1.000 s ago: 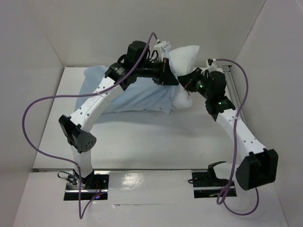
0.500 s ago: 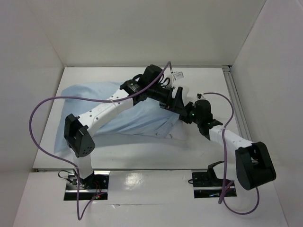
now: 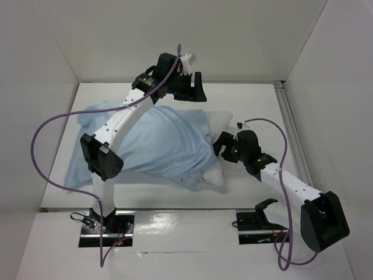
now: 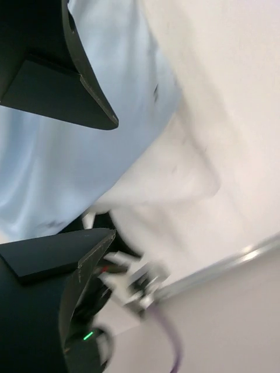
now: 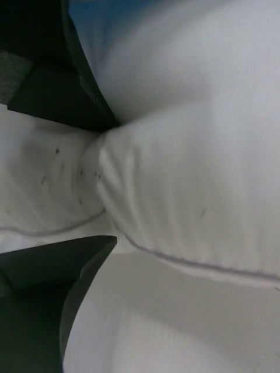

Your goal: Put the pillow into the pillowcase

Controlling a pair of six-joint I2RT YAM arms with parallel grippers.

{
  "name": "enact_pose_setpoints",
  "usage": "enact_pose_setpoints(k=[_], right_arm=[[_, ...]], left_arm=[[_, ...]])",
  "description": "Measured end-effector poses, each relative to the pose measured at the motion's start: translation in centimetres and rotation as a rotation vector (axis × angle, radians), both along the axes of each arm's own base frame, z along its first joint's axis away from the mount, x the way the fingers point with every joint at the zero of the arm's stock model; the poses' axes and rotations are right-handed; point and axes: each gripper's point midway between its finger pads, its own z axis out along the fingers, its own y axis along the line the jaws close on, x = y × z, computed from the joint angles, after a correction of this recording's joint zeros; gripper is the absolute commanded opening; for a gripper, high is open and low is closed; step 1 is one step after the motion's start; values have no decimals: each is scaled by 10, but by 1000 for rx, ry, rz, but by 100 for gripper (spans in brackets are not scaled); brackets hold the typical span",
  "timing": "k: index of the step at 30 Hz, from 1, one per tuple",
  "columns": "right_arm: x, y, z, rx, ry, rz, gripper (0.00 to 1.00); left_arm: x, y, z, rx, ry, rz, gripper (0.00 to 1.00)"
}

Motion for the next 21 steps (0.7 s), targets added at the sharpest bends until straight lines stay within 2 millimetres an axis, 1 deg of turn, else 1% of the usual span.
enact_pose_setpoints(k=[1, 2, 4, 5, 6, 8, 9, 11, 12, 13, 14, 15, 19, 21], right_arm=[[-2, -2, -3, -16, 9, 1, 95], [-4, -4, -7, -47, 17, 3, 99], [-10, -6, -12, -95, 37, 16, 100], [-11, -7, -12, -116, 39, 20, 100], [-11, -8, -11, -132, 42, 21, 100], [-10, -12, -8, -161, 39, 14, 98], [-10, -14, -6, -172, 38, 9, 96], [-9, -18, -1, -179, 30, -5, 92], [-9, -20, 1, -177, 26, -10, 92], [-8, -22, 3, -174, 24, -19, 91], [-7, -26, 6, -171, 21, -31, 91], [-6, -29, 8, -164, 19, -45, 91], [1, -42, 16, -132, 18, -104, 99], [7, -51, 19, -114, 16, -141, 100]], left_arm=[[12, 4, -8, 24, 2, 36, 81], [21, 7, -16, 50, 8, 68, 81], [37, 8, -41, 102, 30, 111, 81], [41, 7, -55, 129, 49, 124, 81], [44, 7, -69, 155, 71, 129, 84], [46, 4, -93, 192, 108, 127, 84], [47, 3, -105, 210, 127, 125, 82], [45, 0, -124, 238, 160, 115, 66], [44, -1, -130, 250, 168, 105, 57], [42, -2, -136, 259, 175, 92, 44], [41, -4, -138, 260, 180, 84, 12], [40, -4, -138, 259, 180, 76, 0], [41, -5, -131, 252, 159, 60, 0], [41, -3, -125, 242, 154, 59, 0]])
